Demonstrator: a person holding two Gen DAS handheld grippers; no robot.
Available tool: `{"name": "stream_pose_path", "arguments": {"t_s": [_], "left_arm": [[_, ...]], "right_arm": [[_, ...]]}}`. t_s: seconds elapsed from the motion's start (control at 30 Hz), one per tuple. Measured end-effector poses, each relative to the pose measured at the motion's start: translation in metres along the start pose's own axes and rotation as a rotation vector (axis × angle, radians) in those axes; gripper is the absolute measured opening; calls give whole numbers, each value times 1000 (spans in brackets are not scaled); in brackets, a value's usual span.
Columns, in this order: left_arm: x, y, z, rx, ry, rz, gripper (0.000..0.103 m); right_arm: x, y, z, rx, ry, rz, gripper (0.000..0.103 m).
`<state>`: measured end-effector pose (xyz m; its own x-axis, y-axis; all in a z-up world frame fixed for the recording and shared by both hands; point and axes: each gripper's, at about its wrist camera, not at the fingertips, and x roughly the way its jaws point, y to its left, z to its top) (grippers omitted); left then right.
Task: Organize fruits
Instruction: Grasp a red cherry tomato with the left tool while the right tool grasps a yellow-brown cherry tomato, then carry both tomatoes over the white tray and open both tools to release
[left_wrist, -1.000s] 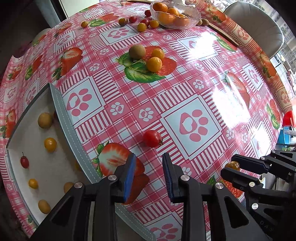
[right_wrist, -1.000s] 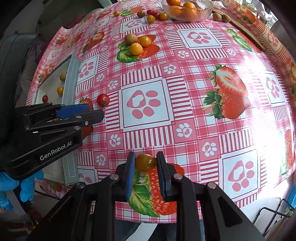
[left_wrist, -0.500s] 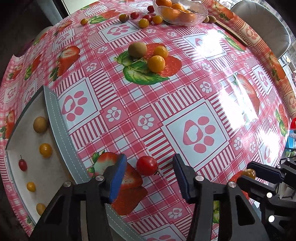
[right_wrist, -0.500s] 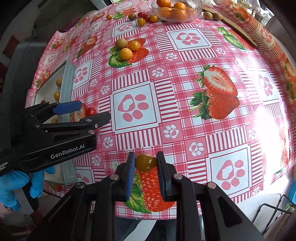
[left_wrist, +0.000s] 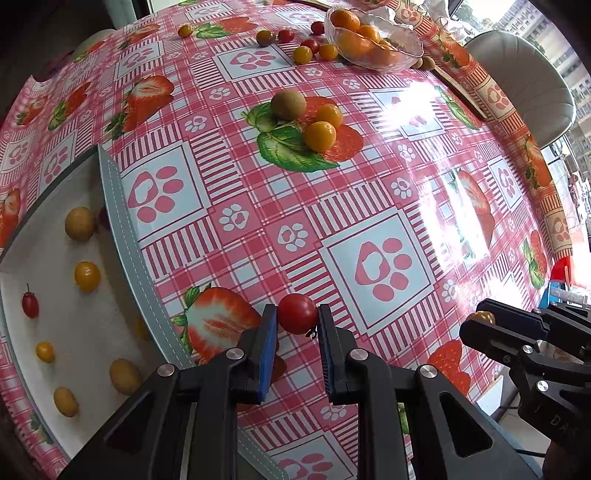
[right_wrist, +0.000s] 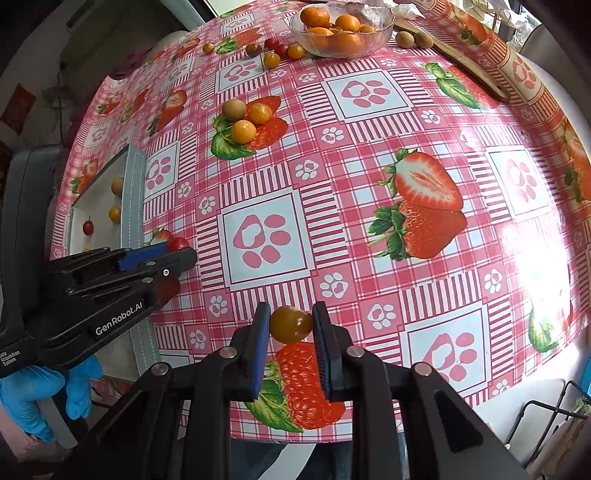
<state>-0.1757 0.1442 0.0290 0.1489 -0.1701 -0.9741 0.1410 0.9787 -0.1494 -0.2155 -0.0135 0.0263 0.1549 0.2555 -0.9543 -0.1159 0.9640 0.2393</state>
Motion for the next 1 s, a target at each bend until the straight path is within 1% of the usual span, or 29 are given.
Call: {"name": "stream_pose_path", "arguments": {"t_s": [0.2,0.33,0.5,0.73,0.87,1.0], "left_arm": [[-25,8,-2,-30,-38,-9,23],[-38,23,-7,-79,-70,-10,23],[-50,46,-16,-151,-108,12,23],[-63,84,-40,-285,-147,69,23],[-60,108,-57,-363,-135,111,23],[-50,127,-71,-431,-116,129,23]], "right_arm": [[-8,9,11,-29,-5,4,25],[-10,20,19,-59,0,9,25],[-9,41,32,-124,9,22,25],[-2,87,48,-238,37,53,25],[5,120,57,-313,56,81,25],[18,152,66,-363,89,126,25]]}}
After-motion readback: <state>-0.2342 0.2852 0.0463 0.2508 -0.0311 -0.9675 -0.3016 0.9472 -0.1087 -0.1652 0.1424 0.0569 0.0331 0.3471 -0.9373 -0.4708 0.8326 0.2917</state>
